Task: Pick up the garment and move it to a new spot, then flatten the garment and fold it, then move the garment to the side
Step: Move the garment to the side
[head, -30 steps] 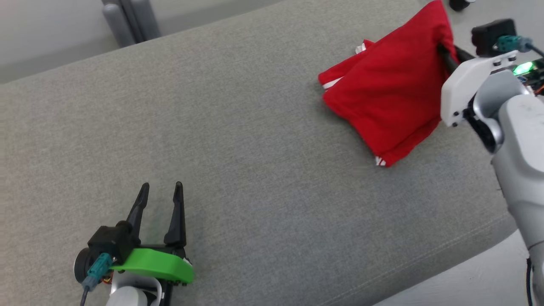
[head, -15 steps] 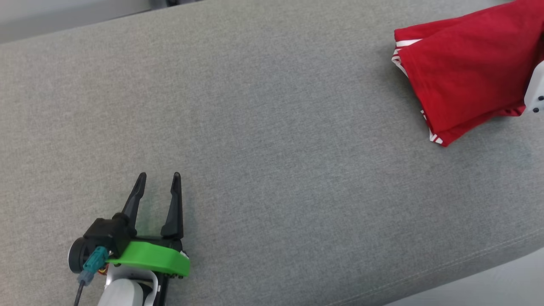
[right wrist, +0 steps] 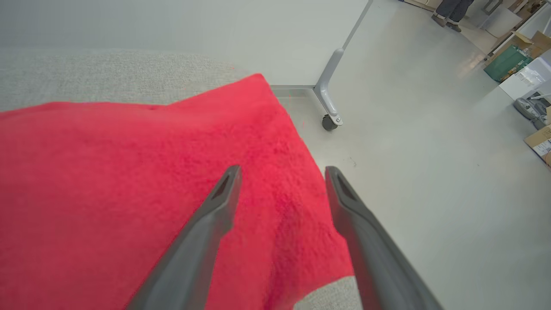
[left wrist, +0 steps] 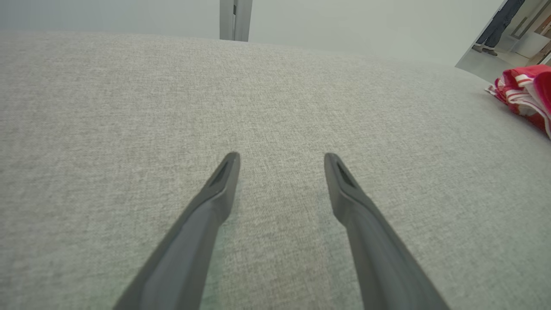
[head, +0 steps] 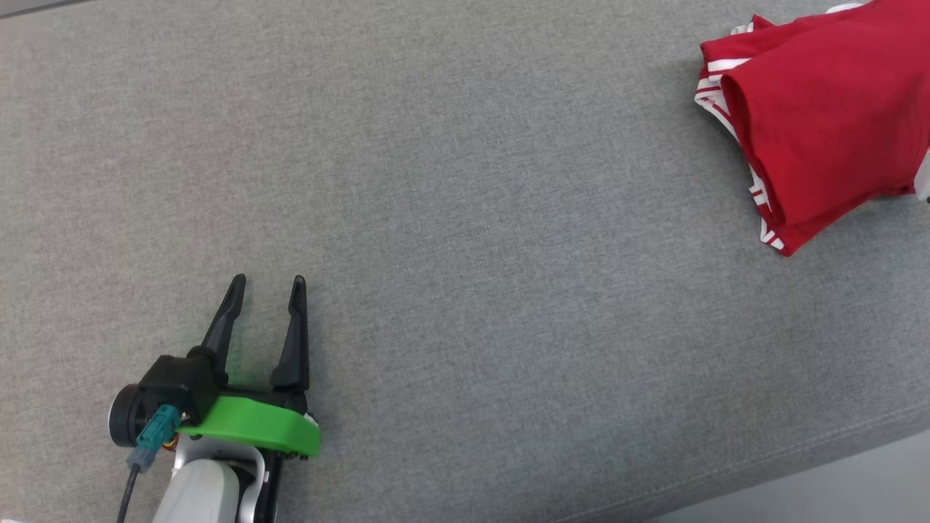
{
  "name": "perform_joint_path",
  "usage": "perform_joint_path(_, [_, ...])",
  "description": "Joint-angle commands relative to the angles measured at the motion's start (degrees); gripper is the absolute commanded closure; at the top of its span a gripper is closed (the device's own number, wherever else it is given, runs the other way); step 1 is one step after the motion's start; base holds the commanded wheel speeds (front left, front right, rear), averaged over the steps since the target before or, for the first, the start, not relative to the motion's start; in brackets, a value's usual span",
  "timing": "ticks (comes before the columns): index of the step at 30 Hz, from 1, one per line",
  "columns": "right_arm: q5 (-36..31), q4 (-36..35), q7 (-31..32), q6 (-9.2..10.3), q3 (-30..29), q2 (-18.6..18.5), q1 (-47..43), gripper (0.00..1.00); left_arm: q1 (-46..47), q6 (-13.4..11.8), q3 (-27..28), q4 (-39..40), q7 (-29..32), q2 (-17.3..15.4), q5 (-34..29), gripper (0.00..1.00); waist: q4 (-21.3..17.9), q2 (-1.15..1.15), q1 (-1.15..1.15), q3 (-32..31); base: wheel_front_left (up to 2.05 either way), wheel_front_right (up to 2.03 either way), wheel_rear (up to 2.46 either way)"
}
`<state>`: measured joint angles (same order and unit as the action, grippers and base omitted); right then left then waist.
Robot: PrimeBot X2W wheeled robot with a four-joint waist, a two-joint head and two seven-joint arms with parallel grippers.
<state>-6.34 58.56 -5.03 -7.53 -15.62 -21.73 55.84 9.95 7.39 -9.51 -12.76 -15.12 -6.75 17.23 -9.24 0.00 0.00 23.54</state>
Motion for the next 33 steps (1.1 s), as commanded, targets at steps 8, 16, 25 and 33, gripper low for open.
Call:
perform_joint_path(8, [-2.34,2.38,-3.59,0.1,1.14,0.96,1.02,0.0,1.29,0.19,-0.37,0.33,0.0,-0.38,-0.29,0.0,-0.59,0.0,0.0,-2.61,0.0,0.0,0.0])
perform_joint_path(16, [-1.24,2.14,-7.95,0.1,7.04,3.8,1.78,0.0,1.82,0.19,-0.49,-0.21,0.0,0.16,0.48,0.0,-0.53,0.0,0.0,-8.33,0.0,0.0,0.0])
perform_joint_path(25, [4.68,-1.77,-10.11,0.1,12.47,8.21,-3.4,0.0,-1.41,0.09,2.21,-1.95,0.0,1.66,1.9,0.0,2.56,0.0,0.0,-16.03,0.0,0.0,0.0])
perform_joint_path(33, [9.29,-13.85,-10.18,0.1,12.08,13.15,-16.34,0.0,-6.36,-0.48,6.31,-2.78,0.0,2.9,1.55,0.0,5.67,0.0,0.0,-20.87,0.0,0.0,0.0])
